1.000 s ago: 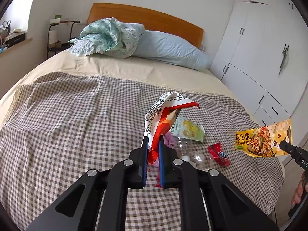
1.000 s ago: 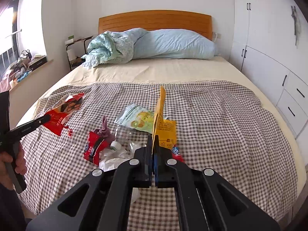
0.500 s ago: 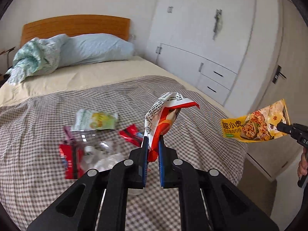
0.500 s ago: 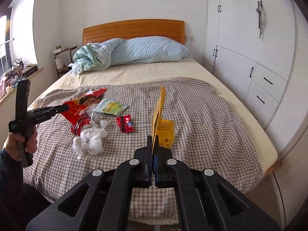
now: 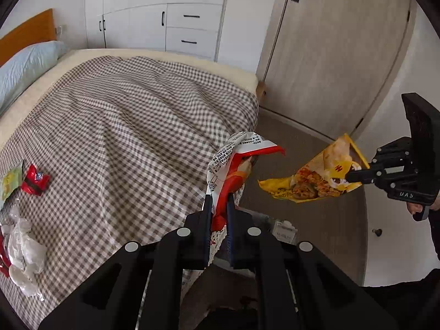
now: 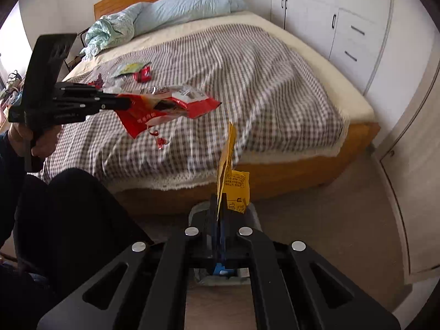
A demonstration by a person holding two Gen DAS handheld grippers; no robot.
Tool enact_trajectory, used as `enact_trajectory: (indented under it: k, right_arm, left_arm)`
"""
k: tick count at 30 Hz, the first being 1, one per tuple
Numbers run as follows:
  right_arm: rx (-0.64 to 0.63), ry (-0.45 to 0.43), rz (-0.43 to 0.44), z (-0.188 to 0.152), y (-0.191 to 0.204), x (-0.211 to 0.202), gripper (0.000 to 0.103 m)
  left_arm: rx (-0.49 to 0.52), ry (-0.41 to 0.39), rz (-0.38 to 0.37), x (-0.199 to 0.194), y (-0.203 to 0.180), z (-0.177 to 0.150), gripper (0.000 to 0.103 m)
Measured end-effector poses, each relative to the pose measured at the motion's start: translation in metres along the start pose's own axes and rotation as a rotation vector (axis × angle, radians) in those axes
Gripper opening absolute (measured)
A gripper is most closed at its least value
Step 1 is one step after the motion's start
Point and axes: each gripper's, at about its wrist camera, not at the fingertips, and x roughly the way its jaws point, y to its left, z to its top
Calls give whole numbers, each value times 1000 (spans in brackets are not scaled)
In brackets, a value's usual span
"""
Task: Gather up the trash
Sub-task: 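Carry both wrappers with both tools over the green-lined trash bin, then open right tool dropping the yellow wrapper while left tool releases the red-and-white wrapper into the bin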
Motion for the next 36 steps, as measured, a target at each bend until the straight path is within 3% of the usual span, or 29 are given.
enact_trajectory:
  k: [8, 14, 18, 23, 26, 31, 34, 35, 36]
  right_arm:
    - [88, 157, 101, -49, -26, 114, 1]
    - [91, 198, 149, -62, -7, 187, 1]
    - [67, 261, 157, -75, 7, 240, 1]
    - [126, 350, 160, -100, 8, 305, 1]
    - [140, 396, 114, -119, 10, 339, 1]
    - [187, 429, 170, -146, 14, 357, 4]
    - [168, 391, 146, -147, 14, 333, 38]
    - [189, 352, 175, -146, 10, 319, 61]
    - [211, 317, 184, -145, 4, 305, 64]
  left_arm:
    - [48, 154, 8, 60, -34, 7, 7]
    - [30, 223, 23, 99, -42, 10, 7]
    - [33, 281, 36, 123, -49, 6, 7]
    - [46, 365, 39, 153, -56, 0, 7]
    - [48, 424, 32, 175, -62, -2, 7]
    - [72, 490, 49, 204, -73, -5, 7]
    - [76, 545, 60, 222, -76, -13, 7]
    - [71, 565, 63, 229, -75, -16, 7]
    - [63, 587, 70, 236, -73, -19, 7]
